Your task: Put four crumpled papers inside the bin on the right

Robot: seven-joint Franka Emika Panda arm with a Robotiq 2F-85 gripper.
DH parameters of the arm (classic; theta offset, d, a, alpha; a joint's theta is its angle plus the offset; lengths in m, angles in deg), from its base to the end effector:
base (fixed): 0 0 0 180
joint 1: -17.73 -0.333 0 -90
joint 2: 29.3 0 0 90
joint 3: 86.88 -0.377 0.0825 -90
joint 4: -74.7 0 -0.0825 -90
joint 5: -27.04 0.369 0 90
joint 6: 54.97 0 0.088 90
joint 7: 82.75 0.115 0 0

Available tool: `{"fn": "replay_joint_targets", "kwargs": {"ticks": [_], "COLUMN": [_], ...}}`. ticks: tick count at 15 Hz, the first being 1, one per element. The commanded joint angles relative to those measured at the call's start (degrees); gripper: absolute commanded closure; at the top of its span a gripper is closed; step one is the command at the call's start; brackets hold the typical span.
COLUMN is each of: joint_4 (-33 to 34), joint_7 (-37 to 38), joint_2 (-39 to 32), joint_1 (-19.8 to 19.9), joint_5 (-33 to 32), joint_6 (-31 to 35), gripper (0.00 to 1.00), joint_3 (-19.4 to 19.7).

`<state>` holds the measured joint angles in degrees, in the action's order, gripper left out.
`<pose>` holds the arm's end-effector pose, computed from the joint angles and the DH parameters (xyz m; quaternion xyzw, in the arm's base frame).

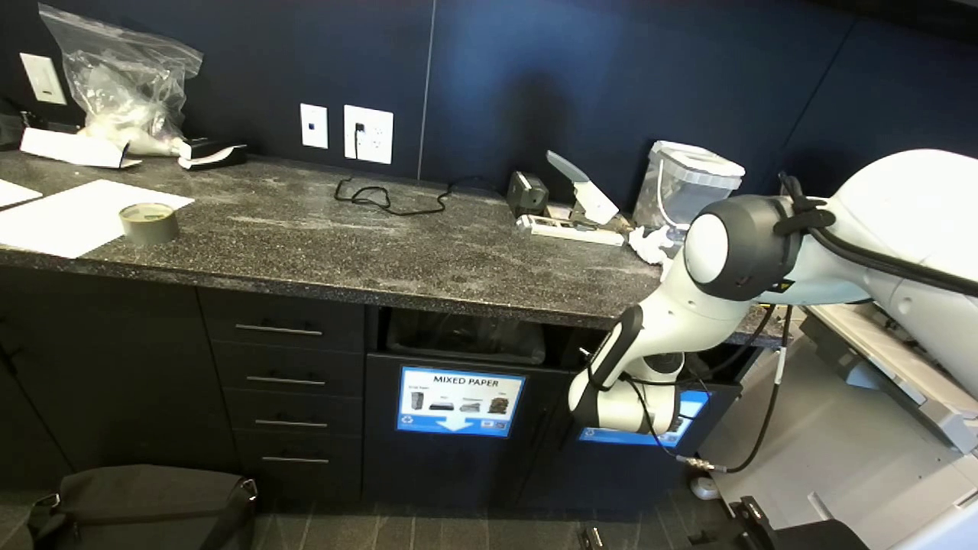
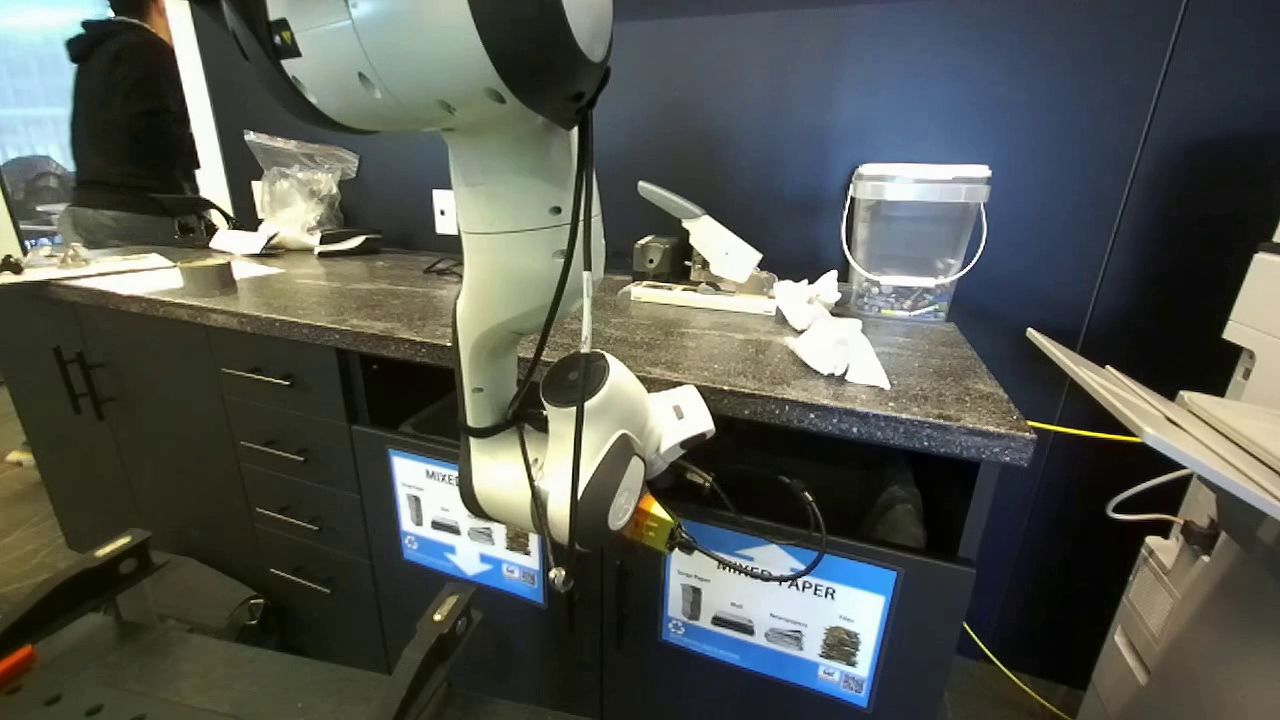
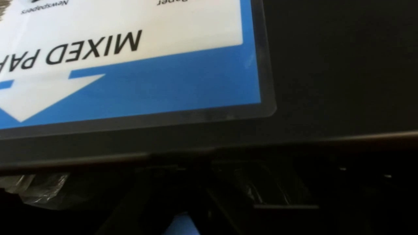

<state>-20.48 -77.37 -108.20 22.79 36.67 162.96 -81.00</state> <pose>0.6370 -0.1319 -0.0511 0.9109 -0.1545 0.3756 0.0723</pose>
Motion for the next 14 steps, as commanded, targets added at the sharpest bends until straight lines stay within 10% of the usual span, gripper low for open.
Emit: {"fn": "replay_joint_targets", "kwargs": {"ticks": [1,14], "joint_4": [3.1,-16.2], "joint_7": [-2.2,-8.5], "joint_2": [-1.4,18.1], "joint_1": [-0.1,-3.2], "joint_5": [-0.6,-5.6], "joint_6": [-1.0,-18.6], "gripper": [0.02,0.00], "joint_3": [0.3,3.2]}}
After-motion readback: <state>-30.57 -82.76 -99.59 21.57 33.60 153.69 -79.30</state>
